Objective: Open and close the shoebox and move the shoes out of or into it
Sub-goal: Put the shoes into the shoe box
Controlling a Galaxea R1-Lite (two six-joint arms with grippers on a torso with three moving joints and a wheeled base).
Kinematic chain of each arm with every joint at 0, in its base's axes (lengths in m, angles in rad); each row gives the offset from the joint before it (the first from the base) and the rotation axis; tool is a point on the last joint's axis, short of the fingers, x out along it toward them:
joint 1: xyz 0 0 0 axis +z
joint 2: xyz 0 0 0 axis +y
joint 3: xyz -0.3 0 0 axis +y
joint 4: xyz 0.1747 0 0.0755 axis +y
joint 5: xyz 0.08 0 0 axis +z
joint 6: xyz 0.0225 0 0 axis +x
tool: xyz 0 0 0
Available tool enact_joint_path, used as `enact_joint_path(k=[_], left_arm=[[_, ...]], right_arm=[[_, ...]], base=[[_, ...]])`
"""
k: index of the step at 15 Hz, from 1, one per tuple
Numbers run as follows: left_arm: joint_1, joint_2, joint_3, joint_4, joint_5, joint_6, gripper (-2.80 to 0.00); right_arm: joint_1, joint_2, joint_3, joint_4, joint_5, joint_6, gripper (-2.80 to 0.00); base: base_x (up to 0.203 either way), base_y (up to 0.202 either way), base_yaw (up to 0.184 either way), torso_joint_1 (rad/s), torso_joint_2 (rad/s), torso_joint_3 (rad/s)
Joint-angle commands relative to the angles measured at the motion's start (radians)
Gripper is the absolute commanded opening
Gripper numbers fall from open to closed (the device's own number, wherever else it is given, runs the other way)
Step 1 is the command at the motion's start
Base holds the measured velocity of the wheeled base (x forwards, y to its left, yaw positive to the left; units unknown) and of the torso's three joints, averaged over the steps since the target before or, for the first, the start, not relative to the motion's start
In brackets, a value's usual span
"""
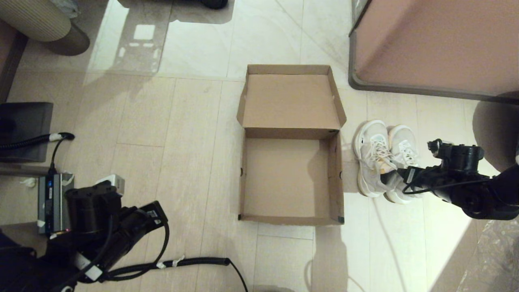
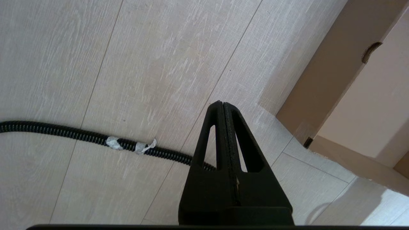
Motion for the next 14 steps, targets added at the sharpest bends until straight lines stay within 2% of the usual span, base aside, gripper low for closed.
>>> enact_joint_path(k=[1, 6, 7, 10, 14], left_arm=[[0.000, -0.002, 0.005, -0.006, 0.002, -0.003, -2.80], [0.000, 0.007, 0.005, -0.004, 0.002, -0.002, -2.80], [0.000, 0.007, 0.011, -0.004, 0.002, -0.002, -2.80], [0.000, 0.005, 0.021, -0.004, 0.003, -0.002, -2.80], [0.000, 0.001, 0.021, -0.004, 0.003, 0.000, -2.80]], right_arm=[[-0.007, 0.116, -0.059, -0.005, 0.008, -0.001, 0.00], [-0.012, 0.204, -0.163, -0.004, 0.012, -0.006, 0.00], [-0.012, 0.225, -0.195, -0.005, 0.010, -0.007, -2.80], [-0.011, 0.265, -0.257, -0.001, 0.009, -0.009, -2.80], [-0.006, 0.274, -0.258, -0.001, 0.009, -0.008, -2.80]], base=[[0.000, 0.000, 0.000, 0.000, 0.00, 0.000], [0.000, 0.000, 0.000, 0.000, 0.00, 0.000], [0.000, 0.000, 0.000, 0.000, 0.00, 0.000], [0.000, 0.000, 0.000, 0.000, 0.00, 0.000], [0.000, 0.000, 0.000, 0.000, 0.00, 0.000]])
